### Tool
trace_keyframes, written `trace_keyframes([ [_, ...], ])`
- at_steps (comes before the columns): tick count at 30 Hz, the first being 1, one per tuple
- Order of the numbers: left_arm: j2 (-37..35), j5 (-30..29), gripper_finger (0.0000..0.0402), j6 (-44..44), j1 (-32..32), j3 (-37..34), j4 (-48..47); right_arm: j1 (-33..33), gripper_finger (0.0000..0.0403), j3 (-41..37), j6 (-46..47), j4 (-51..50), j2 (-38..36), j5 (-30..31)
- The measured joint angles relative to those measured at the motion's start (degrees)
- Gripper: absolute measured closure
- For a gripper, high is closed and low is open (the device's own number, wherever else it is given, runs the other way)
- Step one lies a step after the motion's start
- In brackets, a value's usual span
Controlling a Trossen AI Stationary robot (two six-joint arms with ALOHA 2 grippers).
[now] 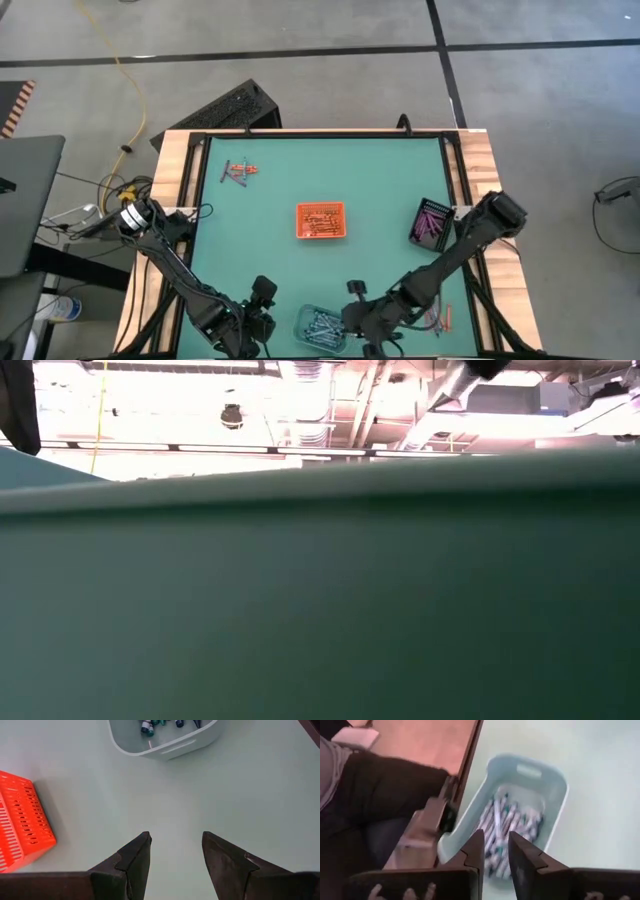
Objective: Sort crayons
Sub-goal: Put the orange crayon into the orange bin
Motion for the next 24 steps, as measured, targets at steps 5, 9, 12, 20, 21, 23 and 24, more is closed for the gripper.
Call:
trace_keyframes([
  [5,0.0,-0.03,0.0233,0.02,0.0,0.0,0.88,3.95,0.0321,1.85,12.61,-13.61,-3.97,0.14],
  [9,0.0,-0.63,0.0233,0.02,0.0,0.02,2.49,9.38,0.0321,1.33,33.3,-29.1,-5.12,3.6],
  [12,0.0,-0.9,0.0233,0.31,0.0,0.02,4.04,14.74,0.0321,-1.48,52.79,-35.54,-4.76,6.99],
  [20,0.0,-1.24,0.0233,2.94,0.04,0.02,7.37,26.52,0.0321,-8.66,89.51,-34.65,-4.12,7.87],
  [21,0.0,-1.4,0.0233,3.46,0.04,0.02,7.57,27.27,0.0321,-9.28,91.49,-34.5,-4.12,7.87],
  [23,0.0,-1.94,0.0233,4.43,0.04,0.02,8.13,27.94,0.0321,-10.34,94.07,-34.3,-3.83,7.72],
  [24,0.0,-2.27,0.0233,4.78,0.07,0.02,8.38,27.95,0.0321,-10.71,94.19,-34.1,-3.41,7.76],
])
